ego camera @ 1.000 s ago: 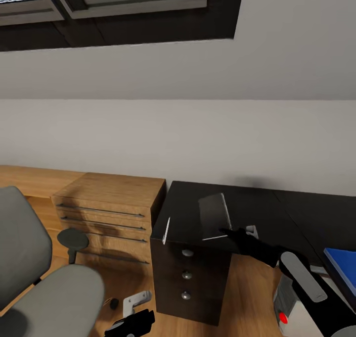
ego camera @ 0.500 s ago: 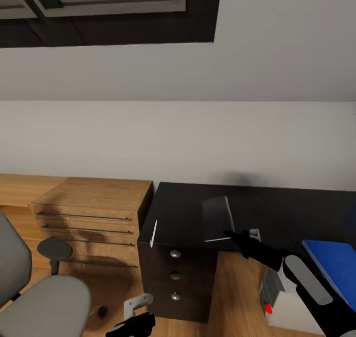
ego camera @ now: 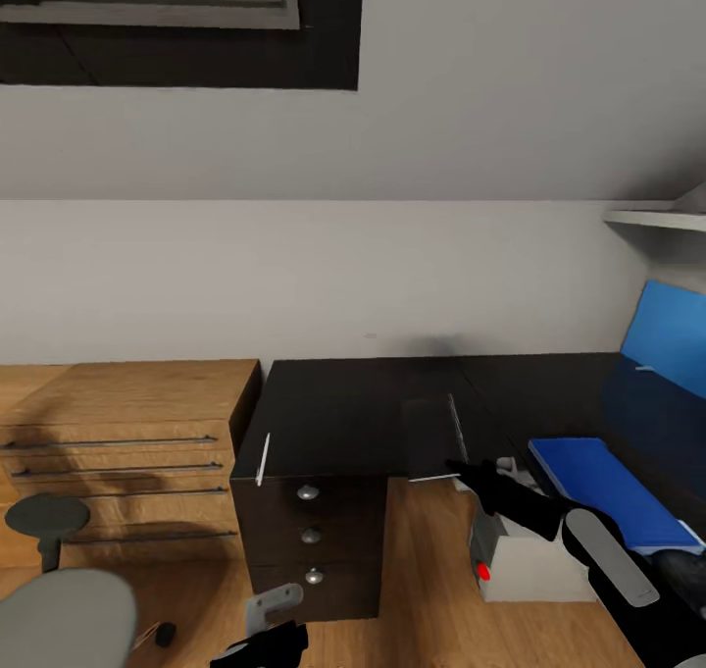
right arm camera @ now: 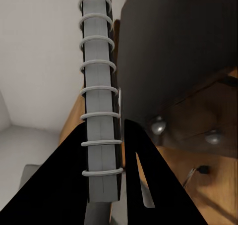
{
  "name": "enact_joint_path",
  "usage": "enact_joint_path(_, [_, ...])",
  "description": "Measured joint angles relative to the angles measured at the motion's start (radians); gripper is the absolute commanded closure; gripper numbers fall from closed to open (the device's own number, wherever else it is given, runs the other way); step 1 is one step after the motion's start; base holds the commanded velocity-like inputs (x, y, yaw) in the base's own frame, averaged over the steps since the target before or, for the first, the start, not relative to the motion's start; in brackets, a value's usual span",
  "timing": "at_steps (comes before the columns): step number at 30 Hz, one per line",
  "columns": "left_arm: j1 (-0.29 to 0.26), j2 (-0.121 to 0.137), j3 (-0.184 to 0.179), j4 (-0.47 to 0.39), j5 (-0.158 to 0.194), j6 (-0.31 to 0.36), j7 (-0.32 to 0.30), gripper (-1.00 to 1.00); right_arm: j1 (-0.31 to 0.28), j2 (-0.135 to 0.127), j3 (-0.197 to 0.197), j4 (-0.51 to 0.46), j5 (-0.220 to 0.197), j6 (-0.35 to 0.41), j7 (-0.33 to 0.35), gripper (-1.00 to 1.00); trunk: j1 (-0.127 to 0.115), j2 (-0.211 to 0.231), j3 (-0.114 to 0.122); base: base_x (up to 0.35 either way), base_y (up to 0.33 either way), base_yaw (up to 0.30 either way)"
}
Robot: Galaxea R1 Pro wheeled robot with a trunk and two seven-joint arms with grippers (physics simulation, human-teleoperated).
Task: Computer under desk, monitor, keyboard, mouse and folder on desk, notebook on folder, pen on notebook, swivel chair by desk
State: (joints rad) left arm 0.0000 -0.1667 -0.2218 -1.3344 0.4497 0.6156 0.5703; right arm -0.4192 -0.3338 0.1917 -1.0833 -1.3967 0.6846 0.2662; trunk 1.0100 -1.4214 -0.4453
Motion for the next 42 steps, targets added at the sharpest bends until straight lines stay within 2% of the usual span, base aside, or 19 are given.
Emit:
enact_joint_path(5, [0.0, 0.007, 0.001, -0.001, -0.002, -0.002, -0.002, -1.0, 0.0, 0.0, -0.004, 0.018, 0.001, -0.002, 0.0, 1.0, 0.0, 0.0, 0.0, -0.076, 0.0, -0.299])
enact_joint_path(9, [0.0, 0.029, 0.001, -0.006, -0.001, -0.012, -0.005, -1.0, 0.0, -0.001, -0.033, 0.026, 0.001, -0.007, 0.003, 1.0, 0.0, 0.0, 0.0, -0.019, 0.0, -0.299])
enact_joint_path(10, [0.0, 0.042, 0.001, -0.006, -0.001, -0.017, -0.006, -1.0, 0.0, 0.0, -0.047, 0.027, 0.001, -0.007, 0.003, 1.0, 0.0, 0.0, 0.0, -0.009, 0.0, -0.299])
enact_joint_path(15, [0.0, 0.071, 0.0, 0.005, 0.0, -0.024, -0.01, -1.0, 0.0, -0.001, -0.064, 0.028, 0.005, -0.009, 0.002, 1.0, 0.0, 0.0, 0.0, -0.005, 0.0, -0.299])
enact_joint_path(19, [0.001, 0.085, 0.0, 0.042, 0.0, -0.027, -0.017, -1.0, 0.0, 0.0, -0.071, 0.03, 0.005, -0.01, 0.0, 1.0, 0.0, 0.0, 0.0, -0.001, 0.0, -0.299])
enact_joint_path(20, [0.001, 0.087, 0.0, 0.064, -0.001, -0.028, -0.019, -1.0, 0.0, 0.0, -0.073, 0.03, 0.006, -0.01, -0.001, 1.0, 0.0, 0.0, 0.0, 0.0, 0.0, -0.299])
enact_joint_path(21, [0.001, 0.09, 0.0, 0.114, -0.002, -0.057, -0.022, -1.0, 0.0, 0.0, -0.074, 0.03, 0.006, -0.01, -0.002, 1.0, 0.0, 0.0, 0.0, 0.0, 0.0, -0.299])
enact_joint_path(25, [0.001, 0.091, -0.001, 0.16, -0.003, -0.136, -0.037, -1.0, 0.0, 0.0, -0.076, 0.03, 0.006, -0.01, -0.002, 1.0, 0.0, 0.0, 0.0, 0.0, 0.0, -0.299])
enact_joint_path(29, [0.001, 0.091, -0.007, 0.201, -0.005, -0.208, -0.085, -1.0, 0.0, 0.0, -0.078, 0.03, 0.006, -0.01, -0.003, 1.0, 0.0, 0.0, 0.0, 0.0, 0.0, -0.293])
enact_joint_path(35, [0.002, 0.092, -0.01, 0.218, -0.006, -0.233, -0.112, -1.0, 0.0, 0.0, -0.078, 0.03, 0.003, -0.008, -0.004, 1.0, 0.0, 0.0, 0.0, 0.0, 0.0, -0.173])
enact_joint_path(42, [0.002, 0.093, -0.01, 0.223, -0.005, -0.238, -0.116, -1.0, 0.0, 0.003, -0.078, 0.031, 0.002, -0.008, 0.004, 1.0, 0.0, 0.0, 0.0, 0.0, 0.0, -0.025])
